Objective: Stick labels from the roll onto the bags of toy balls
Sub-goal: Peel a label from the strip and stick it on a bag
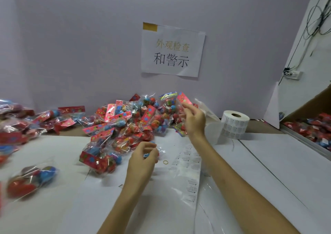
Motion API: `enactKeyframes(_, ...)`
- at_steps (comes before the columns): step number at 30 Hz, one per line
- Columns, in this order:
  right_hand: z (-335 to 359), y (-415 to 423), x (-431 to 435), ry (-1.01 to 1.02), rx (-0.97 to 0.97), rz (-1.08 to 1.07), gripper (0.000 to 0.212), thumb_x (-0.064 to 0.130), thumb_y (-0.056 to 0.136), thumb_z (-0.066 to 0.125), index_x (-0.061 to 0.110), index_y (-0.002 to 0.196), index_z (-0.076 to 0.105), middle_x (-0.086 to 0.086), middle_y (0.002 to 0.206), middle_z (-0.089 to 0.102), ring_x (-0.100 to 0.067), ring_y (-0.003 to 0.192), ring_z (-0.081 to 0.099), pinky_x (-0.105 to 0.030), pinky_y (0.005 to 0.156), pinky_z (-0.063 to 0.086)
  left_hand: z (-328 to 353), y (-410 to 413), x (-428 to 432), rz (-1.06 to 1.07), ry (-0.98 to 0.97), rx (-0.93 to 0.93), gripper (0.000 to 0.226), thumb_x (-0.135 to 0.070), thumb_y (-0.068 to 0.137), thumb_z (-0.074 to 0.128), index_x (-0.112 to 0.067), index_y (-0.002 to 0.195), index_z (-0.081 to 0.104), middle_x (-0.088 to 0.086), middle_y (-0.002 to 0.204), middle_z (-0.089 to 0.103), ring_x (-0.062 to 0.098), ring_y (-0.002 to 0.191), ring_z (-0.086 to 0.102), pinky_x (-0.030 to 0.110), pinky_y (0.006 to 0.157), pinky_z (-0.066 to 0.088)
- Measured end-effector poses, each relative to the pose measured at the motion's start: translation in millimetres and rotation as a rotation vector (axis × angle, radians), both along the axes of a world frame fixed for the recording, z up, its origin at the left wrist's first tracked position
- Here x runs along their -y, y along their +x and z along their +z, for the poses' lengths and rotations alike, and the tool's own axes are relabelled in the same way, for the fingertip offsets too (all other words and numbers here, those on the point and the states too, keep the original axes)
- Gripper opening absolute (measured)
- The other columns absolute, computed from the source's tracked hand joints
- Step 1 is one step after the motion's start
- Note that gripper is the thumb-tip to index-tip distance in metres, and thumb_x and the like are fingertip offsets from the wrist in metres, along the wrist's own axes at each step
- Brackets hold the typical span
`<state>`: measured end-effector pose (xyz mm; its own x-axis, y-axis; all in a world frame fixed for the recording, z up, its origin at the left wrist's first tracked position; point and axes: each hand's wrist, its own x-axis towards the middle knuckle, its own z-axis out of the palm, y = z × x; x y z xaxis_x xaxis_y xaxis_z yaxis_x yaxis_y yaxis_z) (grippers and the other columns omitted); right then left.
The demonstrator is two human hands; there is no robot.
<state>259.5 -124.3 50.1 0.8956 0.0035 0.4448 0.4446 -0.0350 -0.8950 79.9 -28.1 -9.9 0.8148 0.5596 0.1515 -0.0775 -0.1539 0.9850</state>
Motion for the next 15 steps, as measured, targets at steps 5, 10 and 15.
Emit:
enactKeyframes(5,11.8,-54.6,41.5,0.219,-0.125,0.272,0.036,-0.001,0.094,0.047,0.013,0.095,0.08,0.0,0.08,0.076,-0.011,0.058,0.062,-0.022,0.056,0.047,6.6,-2.9,4.5,0.009,-0.097,0.067,0.032,-0.042,0.098,0.062,-0.028,0.125,0.054,-0.015,0.116,0.061,-0.01,0.089,0.063,0.022,0.071,0.047)
enactKeyframes(10,-13.6,-78.6,51.1,0.196,-0.315,0.551,0.039,0.003,0.097,0.043,0.01,0.096,0.081,-0.005,0.092,0.077,-0.014,0.059,0.057,-0.023,0.06,0.05,16.8,-6.6,1.0,-0.017,-0.243,0.066,0.045,-0.051,0.089,0.063,-0.023,0.124,0.06,-0.005,0.117,0.065,0.01,0.105,0.062,0.02,0.069,0.048)
enactKeyframes(15,-38.5,-82.0,49.0,0.131,-0.356,0.574,0.032,0.011,0.097,0.05,0.019,0.106,0.08,-0.003,0.102,0.076,-0.011,0.062,0.059,-0.022,0.061,0.049,15.3,-8.0,3.6,-0.057,-0.275,-0.031,0.017,-0.029,0.097,0.068,-0.014,0.095,0.075,0.002,0.084,0.076,0.022,0.08,0.073,0.021,0.054,0.055)
